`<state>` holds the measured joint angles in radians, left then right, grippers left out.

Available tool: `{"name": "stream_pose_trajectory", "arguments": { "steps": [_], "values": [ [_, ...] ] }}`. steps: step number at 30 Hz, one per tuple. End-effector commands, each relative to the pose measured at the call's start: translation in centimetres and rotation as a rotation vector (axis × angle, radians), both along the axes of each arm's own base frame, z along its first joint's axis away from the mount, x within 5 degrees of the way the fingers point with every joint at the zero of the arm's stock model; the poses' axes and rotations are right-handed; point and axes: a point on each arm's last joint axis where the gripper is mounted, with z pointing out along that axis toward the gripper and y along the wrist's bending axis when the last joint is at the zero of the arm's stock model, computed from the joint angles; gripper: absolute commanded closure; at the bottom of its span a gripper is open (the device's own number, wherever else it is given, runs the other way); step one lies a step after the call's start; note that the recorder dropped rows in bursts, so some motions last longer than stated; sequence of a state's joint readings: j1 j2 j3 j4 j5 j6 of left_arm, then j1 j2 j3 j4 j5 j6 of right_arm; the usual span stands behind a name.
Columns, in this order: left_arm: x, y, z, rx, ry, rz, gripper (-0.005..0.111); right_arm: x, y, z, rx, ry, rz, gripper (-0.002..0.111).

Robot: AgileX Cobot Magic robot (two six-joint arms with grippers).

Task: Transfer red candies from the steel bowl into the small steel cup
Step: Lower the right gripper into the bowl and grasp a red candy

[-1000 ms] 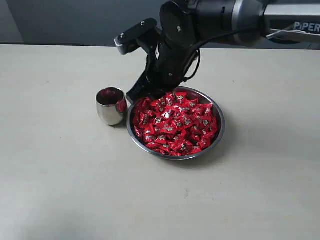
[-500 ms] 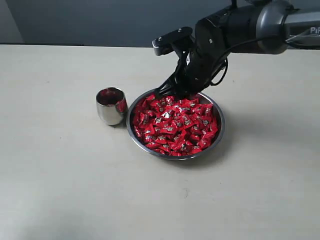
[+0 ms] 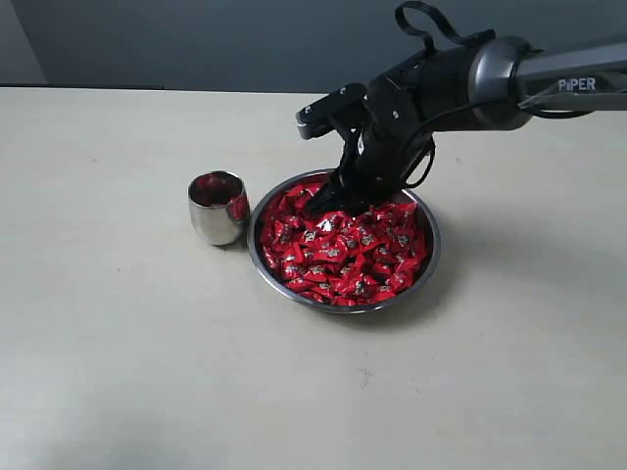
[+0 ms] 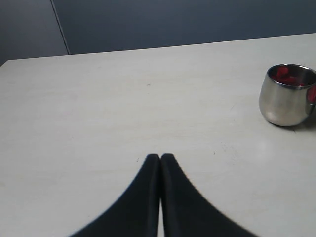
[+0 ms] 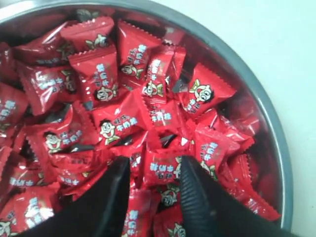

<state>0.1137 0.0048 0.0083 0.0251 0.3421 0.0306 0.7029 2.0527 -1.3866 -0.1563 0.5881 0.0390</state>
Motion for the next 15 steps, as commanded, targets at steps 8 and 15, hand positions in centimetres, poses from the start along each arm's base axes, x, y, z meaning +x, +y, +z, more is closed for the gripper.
{"name": "stream_pose_trajectory", "arguments": {
  "steps": [8, 15],
  "values": [
    [0.0, 0.0, 0.3, 0.003, -0.018, -0.005, 0.106, 2.2, -2.7, 0.1, 0.040, 0.000, -0.104, 0.074],
    [0.0, 0.0, 0.3, 0.003, -0.018, -0.005, 0.106, 2.6, -3.1, 0.1, 0.065, 0.000, -0.131, 0.074]
  ]
}}
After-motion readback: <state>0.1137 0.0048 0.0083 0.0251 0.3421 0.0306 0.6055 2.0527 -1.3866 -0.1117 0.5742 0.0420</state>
